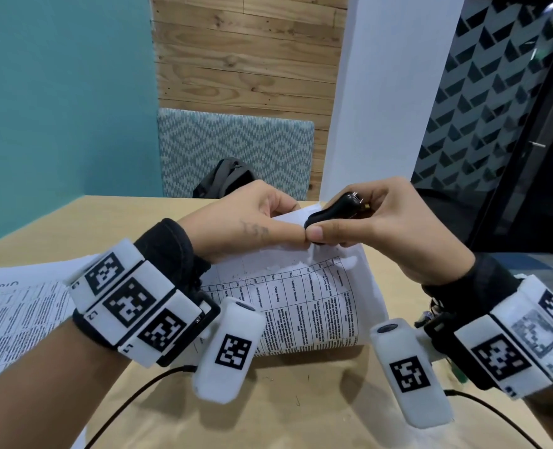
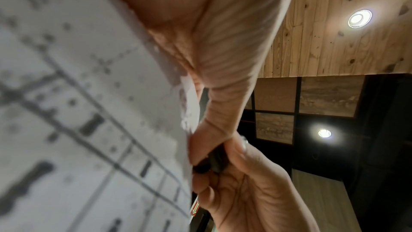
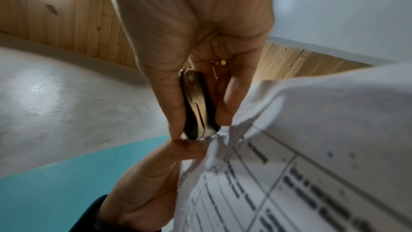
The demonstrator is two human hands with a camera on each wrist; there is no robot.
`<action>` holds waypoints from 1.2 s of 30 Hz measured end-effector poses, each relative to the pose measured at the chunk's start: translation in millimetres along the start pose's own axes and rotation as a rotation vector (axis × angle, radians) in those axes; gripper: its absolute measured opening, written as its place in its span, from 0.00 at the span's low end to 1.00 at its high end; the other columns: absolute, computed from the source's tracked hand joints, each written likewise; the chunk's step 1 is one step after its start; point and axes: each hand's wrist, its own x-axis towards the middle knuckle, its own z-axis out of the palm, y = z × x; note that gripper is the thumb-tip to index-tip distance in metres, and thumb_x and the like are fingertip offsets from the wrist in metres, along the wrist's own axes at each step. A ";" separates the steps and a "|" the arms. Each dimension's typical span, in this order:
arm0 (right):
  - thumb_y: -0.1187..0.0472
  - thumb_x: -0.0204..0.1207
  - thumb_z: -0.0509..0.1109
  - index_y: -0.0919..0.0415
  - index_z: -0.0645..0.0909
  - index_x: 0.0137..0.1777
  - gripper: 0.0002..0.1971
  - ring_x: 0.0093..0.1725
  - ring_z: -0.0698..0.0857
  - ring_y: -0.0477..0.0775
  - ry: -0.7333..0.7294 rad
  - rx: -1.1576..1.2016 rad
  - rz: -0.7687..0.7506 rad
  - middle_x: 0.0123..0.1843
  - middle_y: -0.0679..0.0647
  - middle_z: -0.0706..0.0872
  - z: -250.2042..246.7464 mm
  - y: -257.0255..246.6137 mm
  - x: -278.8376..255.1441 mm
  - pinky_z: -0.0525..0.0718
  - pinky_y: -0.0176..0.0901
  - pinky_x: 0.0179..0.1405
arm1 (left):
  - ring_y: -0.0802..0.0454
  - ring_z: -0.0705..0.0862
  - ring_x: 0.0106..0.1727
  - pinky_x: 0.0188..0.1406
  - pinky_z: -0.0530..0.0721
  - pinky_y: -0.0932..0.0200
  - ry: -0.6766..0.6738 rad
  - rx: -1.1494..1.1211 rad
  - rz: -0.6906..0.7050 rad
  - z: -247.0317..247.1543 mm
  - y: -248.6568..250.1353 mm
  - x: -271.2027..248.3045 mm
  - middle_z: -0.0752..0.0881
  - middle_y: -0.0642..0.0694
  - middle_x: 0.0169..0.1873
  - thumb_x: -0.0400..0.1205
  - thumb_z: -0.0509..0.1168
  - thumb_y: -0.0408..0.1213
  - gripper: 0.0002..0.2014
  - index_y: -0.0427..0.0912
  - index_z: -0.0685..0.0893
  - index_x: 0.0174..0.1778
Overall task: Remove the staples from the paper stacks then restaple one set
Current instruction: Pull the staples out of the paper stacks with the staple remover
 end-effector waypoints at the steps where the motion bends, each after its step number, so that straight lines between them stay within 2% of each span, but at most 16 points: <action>1: 0.55 0.50 0.81 0.71 0.88 0.39 0.21 0.32 0.84 0.53 0.000 -0.001 0.000 0.34 0.69 0.88 0.2 -0.2 -0.3 0.79 0.38 0.32 | 0.56 0.84 0.46 0.49 0.79 0.65 0.002 0.002 0.000 -0.1 0.3 -0.1 0.88 0.35 0.52 0.67 0.71 0.41 0.17 0.36 0.89 0.49; 4: 0.58 0.50 0.81 0.73 0.87 0.39 0.20 0.31 0.84 0.51 0.000 0.024 0.017 0.33 0.67 0.88 -0.1 -0.2 0.0 0.79 0.35 0.30 | 0.58 0.82 0.42 0.44 0.77 0.68 0.028 0.020 -0.010 0.2 1.5 -0.2 0.89 0.36 0.47 0.67 0.71 0.42 0.16 0.38 0.89 0.47; 6: 0.59 0.51 0.80 0.74 0.87 0.40 0.20 0.30 0.84 0.51 -0.004 0.047 0.045 0.32 0.65 0.88 -0.5 -0.3 0.4 0.79 0.33 0.28 | 0.60 0.80 0.38 0.38 0.75 0.73 0.034 0.029 -0.015 1.3 2.8 0.0 0.88 0.41 0.39 0.67 0.71 0.42 0.15 0.37 0.89 0.46; 8: 0.60 0.52 0.80 0.75 0.87 0.41 0.20 0.30 0.84 0.50 -0.008 0.056 0.069 0.31 0.63 0.87 -0.6 -0.3 0.6 0.79 0.31 0.28 | 0.63 0.77 0.31 0.31 0.71 0.77 0.044 0.035 -0.017 2.3 4.1 -0.4 0.83 0.49 0.31 0.69 0.75 0.40 0.12 0.35 0.89 0.43; 10: 0.62 0.53 0.80 0.76 0.87 0.41 0.19 0.30 0.84 0.50 -0.007 0.061 0.084 0.32 0.63 0.88 -0.1 -0.9 0.4 0.79 0.31 0.27 | 0.65 0.76 0.29 0.30 0.70 0.76 0.044 0.044 -0.015 2.4 4.4 -1.6 0.82 0.50 0.27 0.71 0.75 0.38 0.09 0.35 0.88 0.41; 12: 0.64 0.54 0.81 0.76 0.86 0.41 0.18 0.30 0.84 0.51 -0.008 0.064 0.098 0.32 0.63 0.88 0.5 -2.0 -0.2 0.80 0.32 0.28 | 0.62 0.78 0.34 0.37 0.73 0.71 0.031 0.058 -0.013 2.0 3.1 -1.9 0.85 0.44 0.32 0.68 0.73 0.42 0.12 0.37 0.89 0.42; 15: 0.64 0.54 0.80 0.75 0.86 0.41 0.17 0.30 0.85 0.50 -0.011 0.068 0.128 0.30 0.59 0.88 0.7 -3.5 -1.0 0.80 0.32 0.28 | 0.58 0.78 0.36 0.40 0.72 0.62 0.029 0.064 -0.024 1.9 2.4 -1.7 0.84 0.46 0.35 0.67 0.71 0.45 0.16 0.36 0.88 0.42; 18: 0.62 0.53 0.79 0.75 0.86 0.40 0.18 0.30 0.85 0.49 -0.015 0.086 0.173 0.30 0.59 0.88 -0.1 -4.2 0.2 0.80 0.31 0.27 | 0.54 0.76 0.37 0.42 0.69 0.56 0.023 0.060 -0.027 2.1 1.7 -0.7 0.82 0.45 0.35 0.67 0.71 0.42 0.16 0.33 0.87 0.43; 21: 0.63 0.51 0.77 0.75 0.85 0.35 0.16 0.26 0.84 0.49 -0.028 0.180 0.237 0.27 0.59 0.85 0.8 -4.9 1.5 0.78 0.29 0.23 | 0.54 0.77 0.38 0.43 0.70 0.57 0.015 0.036 -0.015 0.7 0.3 0.4 0.83 0.43 0.37 0.67 0.70 0.39 0.14 0.32 0.87 0.42; 25: 0.64 0.53 0.75 0.62 0.85 0.25 0.03 0.26 0.83 0.52 -0.048 0.290 0.294 0.24 0.56 0.84 0.9 -6.1 1.1 0.76 0.29 0.22 | 0.58 0.78 0.37 0.37 0.74 0.67 0.014 0.000 -0.007 -1.1 0.1 2.1 0.84 0.43 0.37 0.67 0.69 0.34 0.12 0.31 0.87 0.41; 28: 0.63 0.54 0.75 0.64 0.85 0.28 0.05 0.27 0.83 0.51 -0.026 0.294 0.326 0.27 0.57 0.85 1.9 -4.3 1.1 0.79 0.31 0.24 | 0.58 0.75 0.33 0.35 0.72 0.66 0.040 0.031 0.000 1.9 0.3 1.3 0.82 0.45 0.33 0.66 0.68 0.36 0.12 0.31 0.87 0.40; 32: 0.63 0.55 0.75 0.70 0.85 0.37 0.12 0.25 0.82 0.48 -0.009 0.332 0.375 0.32 0.61 0.83 4.1 -2.5 0.6 0.80 0.31 0.24 | 0.52 0.73 0.33 0.37 0.69 0.56 0.064 0.056 -0.004 4.4 2.3 -1.5 0.78 0.45 0.30 0.66 0.67 0.37 0.10 0.34 0.87 0.36; 34: 0.63 0.54 0.74 0.70 0.84 0.39 0.13 0.24 0.81 0.47 -0.006 0.347 0.395 0.34 0.63 0.81 4.2 -2.3 0.9 0.79 0.30 0.23 | 0.52 0.72 0.32 0.35 0.67 0.55 0.063 0.060 -0.010 4.7 3.3 -1.9 0.77 0.44 0.28 0.66 0.67 0.37 0.10 0.32 0.85 0.35; 36: 0.63 0.54 0.74 0.69 0.83 0.37 0.11 0.23 0.80 0.47 -0.008 0.354 0.413 0.34 0.62 0.81 4.6 -2.5 1.0 0.79 0.31 0.22 | 0.52 0.72 0.31 0.34 0.67 0.57 0.062 0.067 -0.020 4.9 2.3 -1.2 0.77 0.45 0.27 0.66 0.67 0.36 0.10 0.32 0.85 0.34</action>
